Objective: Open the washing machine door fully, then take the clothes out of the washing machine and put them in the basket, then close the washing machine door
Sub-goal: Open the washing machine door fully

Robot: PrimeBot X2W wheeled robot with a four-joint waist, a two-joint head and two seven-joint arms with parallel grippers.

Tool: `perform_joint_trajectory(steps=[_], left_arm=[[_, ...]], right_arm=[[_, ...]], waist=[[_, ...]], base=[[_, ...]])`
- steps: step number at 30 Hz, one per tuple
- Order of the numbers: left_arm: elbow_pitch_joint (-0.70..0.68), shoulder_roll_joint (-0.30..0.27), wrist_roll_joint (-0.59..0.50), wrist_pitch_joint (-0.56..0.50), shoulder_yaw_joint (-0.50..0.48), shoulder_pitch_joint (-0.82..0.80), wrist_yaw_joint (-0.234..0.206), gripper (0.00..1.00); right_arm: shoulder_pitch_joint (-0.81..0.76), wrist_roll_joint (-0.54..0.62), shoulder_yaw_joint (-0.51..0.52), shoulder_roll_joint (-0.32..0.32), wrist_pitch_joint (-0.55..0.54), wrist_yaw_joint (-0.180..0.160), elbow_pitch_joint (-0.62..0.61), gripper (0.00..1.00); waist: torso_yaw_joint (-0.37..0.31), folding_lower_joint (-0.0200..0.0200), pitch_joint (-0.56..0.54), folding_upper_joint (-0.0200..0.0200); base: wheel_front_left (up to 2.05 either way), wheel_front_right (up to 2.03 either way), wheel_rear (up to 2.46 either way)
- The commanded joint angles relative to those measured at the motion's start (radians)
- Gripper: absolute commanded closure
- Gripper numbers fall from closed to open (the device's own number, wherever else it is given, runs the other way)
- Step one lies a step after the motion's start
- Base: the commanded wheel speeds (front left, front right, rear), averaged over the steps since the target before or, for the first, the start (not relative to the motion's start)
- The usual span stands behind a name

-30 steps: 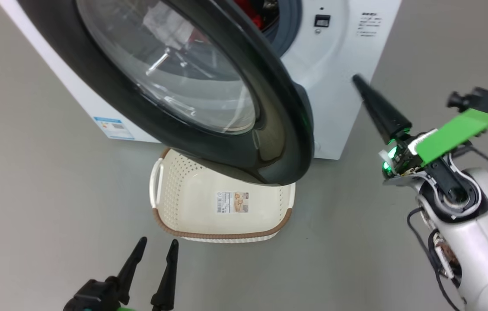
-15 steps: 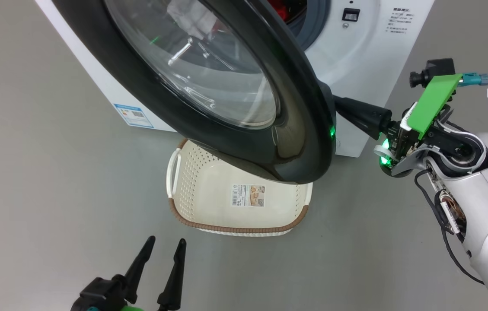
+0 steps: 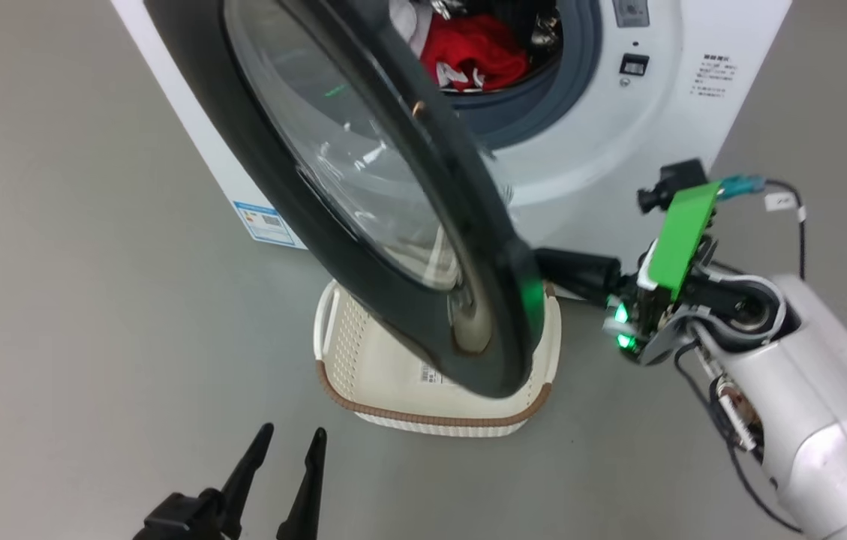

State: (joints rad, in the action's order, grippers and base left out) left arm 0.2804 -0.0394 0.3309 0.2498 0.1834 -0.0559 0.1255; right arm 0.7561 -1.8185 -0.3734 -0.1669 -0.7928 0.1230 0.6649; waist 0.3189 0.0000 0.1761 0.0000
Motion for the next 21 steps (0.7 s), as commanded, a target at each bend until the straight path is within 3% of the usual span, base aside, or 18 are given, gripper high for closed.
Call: perform_joint_trajectory(steps=[1,21], left_arm=[[-0.019,-0.011,-0.008,0.012,-0.038,0.011,0.005,0.0],[-0.026,-0.011,-0.053,0.012,-0.067,0.079,0.005,0.0]], right_arm=[[-0.03,0.008,-0.016,0.031,-0.013,0.008,-0.042,1.0],[-0.189,0.025,-0.005,0.107,-0.048,0.008,-0.133,1.0]], waist=[[0.028,0.0,-0.033,0.0],[0.157,0.0,-0.132,0.0]], base=[[0.0,0.0,0.0],[0.0,0.0,0.0]])
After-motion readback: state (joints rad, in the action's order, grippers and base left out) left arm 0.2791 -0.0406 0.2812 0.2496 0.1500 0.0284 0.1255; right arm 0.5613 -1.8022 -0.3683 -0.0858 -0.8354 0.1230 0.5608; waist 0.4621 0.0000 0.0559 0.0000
